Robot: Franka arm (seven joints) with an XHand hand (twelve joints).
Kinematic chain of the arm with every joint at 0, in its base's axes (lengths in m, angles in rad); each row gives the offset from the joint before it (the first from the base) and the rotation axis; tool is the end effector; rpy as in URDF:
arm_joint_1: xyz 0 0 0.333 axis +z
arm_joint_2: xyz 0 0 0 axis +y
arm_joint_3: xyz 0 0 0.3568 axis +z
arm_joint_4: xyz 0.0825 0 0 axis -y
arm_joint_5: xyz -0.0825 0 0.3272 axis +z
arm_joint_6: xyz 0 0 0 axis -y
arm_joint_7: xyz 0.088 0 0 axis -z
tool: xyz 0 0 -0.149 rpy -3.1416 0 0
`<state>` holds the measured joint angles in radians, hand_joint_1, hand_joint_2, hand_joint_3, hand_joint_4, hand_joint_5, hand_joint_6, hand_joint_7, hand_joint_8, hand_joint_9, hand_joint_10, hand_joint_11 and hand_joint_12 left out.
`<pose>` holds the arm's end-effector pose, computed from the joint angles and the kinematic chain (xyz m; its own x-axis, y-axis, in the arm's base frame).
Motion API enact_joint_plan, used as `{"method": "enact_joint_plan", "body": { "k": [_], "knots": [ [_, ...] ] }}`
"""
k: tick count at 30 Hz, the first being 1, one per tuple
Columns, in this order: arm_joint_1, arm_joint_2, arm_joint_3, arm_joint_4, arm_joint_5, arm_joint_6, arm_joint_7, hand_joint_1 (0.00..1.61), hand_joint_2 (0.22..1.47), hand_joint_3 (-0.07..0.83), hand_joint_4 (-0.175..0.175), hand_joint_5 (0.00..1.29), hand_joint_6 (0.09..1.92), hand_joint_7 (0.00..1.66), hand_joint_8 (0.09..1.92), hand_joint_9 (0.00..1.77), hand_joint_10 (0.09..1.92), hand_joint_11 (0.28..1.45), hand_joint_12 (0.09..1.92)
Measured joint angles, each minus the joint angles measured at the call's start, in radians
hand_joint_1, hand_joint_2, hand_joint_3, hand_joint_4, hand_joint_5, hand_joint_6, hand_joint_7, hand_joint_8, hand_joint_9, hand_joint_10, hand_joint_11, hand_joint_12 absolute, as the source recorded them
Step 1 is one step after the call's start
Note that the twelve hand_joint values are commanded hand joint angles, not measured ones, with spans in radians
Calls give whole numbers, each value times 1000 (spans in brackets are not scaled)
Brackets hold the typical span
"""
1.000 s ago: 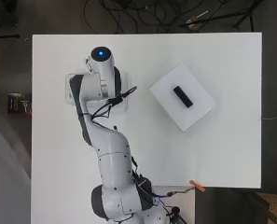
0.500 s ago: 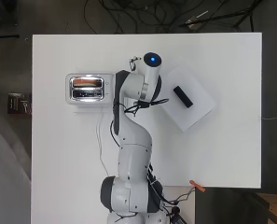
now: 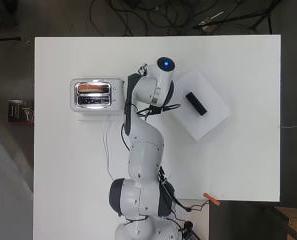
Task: Teleoperate dual arm-hand system to toast a bread
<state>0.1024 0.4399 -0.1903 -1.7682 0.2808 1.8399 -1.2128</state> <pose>0.5709 -0.0071 0.3267 0.5390 0.8422 0.0122 0.7805 -0.4939 -0.3833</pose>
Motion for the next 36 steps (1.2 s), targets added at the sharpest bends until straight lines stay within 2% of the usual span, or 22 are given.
{"method": "enact_joint_plan", "body": {
  "k": [3,7,8,9,11,14,15,18,19,20,22,25,26,27,28,29,30,31,32,33,34,36],
  "knots": [
    [-7,24,5,-2,7,-3,-22,41,959,3,6,418,87,291,87,521,87,525,87],
    [-26,48,0,-25,44,-2,-114,86,997,2,-44,336,87,405,87,963,87,762,87],
    [-30,54,-2,-36,51,5,-132,106,1010,2,-51,324,87,458,87,1039,104,791,150],
    [-34,58,-4,-50,57,14,-144,131,1027,0,-59,310,87,517,87,1078,175,764,335],
    [-38,59,-7,-78,62,31,-159,158,1046,-2,-69,289,87,603,87,1040,430,660,700],
    [-44,62,-10,-100,73,45,-176,179,1066,-1,-87,217,87,902,87,936,1119,586,1148],
    [-45,66,-10,-100,78,46,-171,178,1067,-1,-90,205,87,944,226,928,1285,582,1263],
    [-45,81,-6,-100,70,60,-93,183,1071,1,-84,212,87,773,1245,928,1637,587,1508],
    [-44,87,-3,-96,61,63,-64,200,1079,2,-79,237,87,726,1467,925,1712,588,1550],
    [-44,90,-2,-90,55,61,-45,216,1088,2,-75,257,87,709,1620,935,1777,604,1603],
    [-48,90,0,-77,58,48,-40,229,1105,2,-76,286,87,715,1795,968,1874,636,1697],
    [-47,66,7,-69,42,53,-59,210,1117,2,-78,306,87,721,1862,984,1914,638,1720],
    [-47,59,9,-70,38,55,-54,177,1120,2,-74,324,87,723,1842,981,1901,629,1700],
    [-47,50,12,-70,41,57,-46,128,1123,1,-71,344,87,731,1748,977,1850,617,1663],
    [-48,35,15,-66,48,59,-41,74,1112,-1,-65,351,87,713,1343,920,1576,579,1404],
    [-48,14,19,-54,51,57,-42,38,1071,-5,-44,332,87,566,835,724,1056,494,940],
    [-48,-9,25,-38,45,53,-44,18,1032,-5,-16,311,87,397,456,498,613,424,548],
    [-46,-28,31,-17,25,51,-42,8,1005,-4,1,289,87,289,232,364,331,393,295],
    [-44,-47,39,8,-5,51,-31,3,991,-2,12,275,87,231,114,296,177,380,154],
    [-43,-70,44,32,-40,51,-15,1,985,0,19,274,87,204,87,267,98,378,87],
    [-42,-99,49,51,-74,48,-1,0,989,2,27,312,87,263,87,329,87,392,87],
    [-34,-174,71,62,-147,40,40,0,986,-1,42,328,87,253,87,375,87,426,87]
  ]
}}
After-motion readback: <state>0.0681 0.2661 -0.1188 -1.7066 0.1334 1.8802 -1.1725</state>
